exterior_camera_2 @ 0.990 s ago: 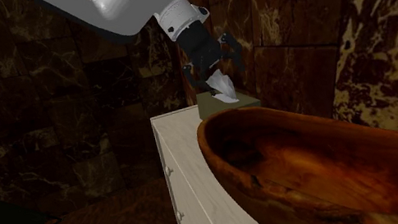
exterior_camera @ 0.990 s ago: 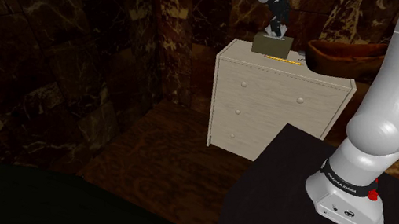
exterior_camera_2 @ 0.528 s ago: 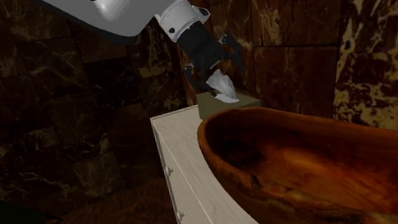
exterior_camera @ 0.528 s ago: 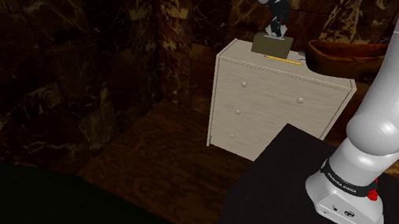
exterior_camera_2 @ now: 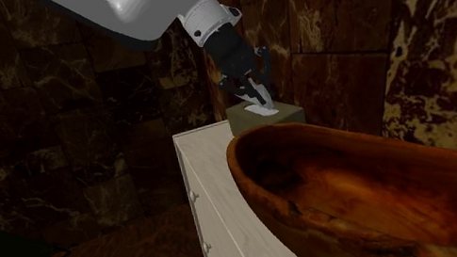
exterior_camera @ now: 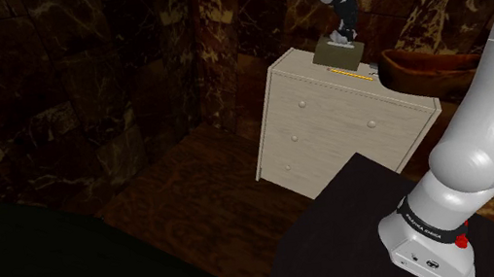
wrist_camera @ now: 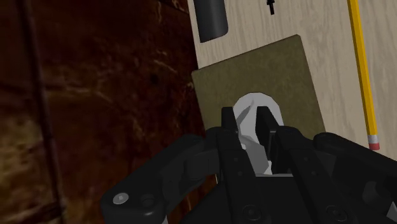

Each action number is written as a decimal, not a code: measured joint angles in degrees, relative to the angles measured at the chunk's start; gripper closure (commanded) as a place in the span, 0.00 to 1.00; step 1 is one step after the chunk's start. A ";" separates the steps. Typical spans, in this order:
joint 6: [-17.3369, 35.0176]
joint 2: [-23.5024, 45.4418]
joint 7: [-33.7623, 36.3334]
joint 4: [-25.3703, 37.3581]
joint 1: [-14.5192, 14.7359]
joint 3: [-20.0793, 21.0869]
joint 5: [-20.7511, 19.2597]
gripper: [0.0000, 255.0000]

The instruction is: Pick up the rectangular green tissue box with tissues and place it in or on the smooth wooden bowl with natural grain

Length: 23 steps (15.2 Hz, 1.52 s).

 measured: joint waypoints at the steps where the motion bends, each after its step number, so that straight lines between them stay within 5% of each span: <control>1: -0.04 0.01 -0.01 0.03 0.00 0.00 0.01 1.00; 23: -12.59 0.03 -7.24 14.20 0.30 0.16 1.79 1.00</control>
